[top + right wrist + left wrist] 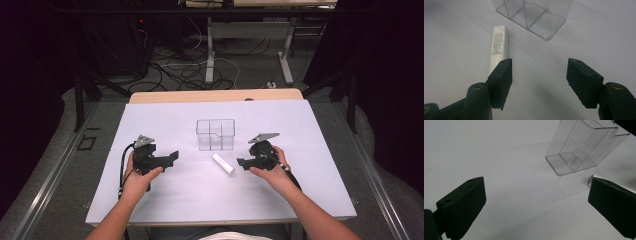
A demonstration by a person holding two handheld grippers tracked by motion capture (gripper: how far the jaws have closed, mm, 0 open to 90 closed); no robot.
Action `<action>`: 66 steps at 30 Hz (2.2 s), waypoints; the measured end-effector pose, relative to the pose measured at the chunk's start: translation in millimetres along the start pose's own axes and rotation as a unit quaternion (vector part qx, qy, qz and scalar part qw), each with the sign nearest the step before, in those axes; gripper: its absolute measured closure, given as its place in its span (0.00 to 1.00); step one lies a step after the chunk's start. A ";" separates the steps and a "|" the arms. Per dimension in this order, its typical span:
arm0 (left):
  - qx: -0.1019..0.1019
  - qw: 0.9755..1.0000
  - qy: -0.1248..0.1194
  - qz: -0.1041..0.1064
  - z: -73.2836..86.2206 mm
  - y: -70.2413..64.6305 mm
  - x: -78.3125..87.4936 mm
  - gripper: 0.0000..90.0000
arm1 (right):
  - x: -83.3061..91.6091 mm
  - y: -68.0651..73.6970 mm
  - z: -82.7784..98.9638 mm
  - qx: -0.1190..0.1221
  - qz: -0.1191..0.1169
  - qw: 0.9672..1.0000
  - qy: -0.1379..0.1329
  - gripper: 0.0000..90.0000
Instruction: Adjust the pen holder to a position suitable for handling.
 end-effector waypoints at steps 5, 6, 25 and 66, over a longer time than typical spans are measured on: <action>0.000 1.000 0.001 0.000 0.6 0.1 -0.5 0.02 | -11.1 11.4 -7.4 0.016 -0.002 1.000 0.009 0.42; 0.002 1.000 0.001 0.000 0.7 0.4 -0.9 0.02 | -13.6 13.1 -9.3 0.015 -0.004 1.000 0.005 0.42; 0.008 1.000 0.006 -0.005 2.3 6.2 -2.0 0.04 | -34.4 37.0 -13.9 0.008 -0.037 0.999 0.024 0.57; 0.006 1.000 0.008 -0.005 3.0 7.2 -4.1 0.05 | -46.5 50.7 -5.1 0.056 -0.009 0.995 0.081 0.73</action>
Point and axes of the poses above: each handheld gripper's, and its own axes: x roughly backward along the jaws, z roughly out of its underside, y roughly to its left, the point moved 8 cm from there along -x, roughly forward along the jaws, and after that the axes turned 13 degrees about y, right-handed, at the moved point
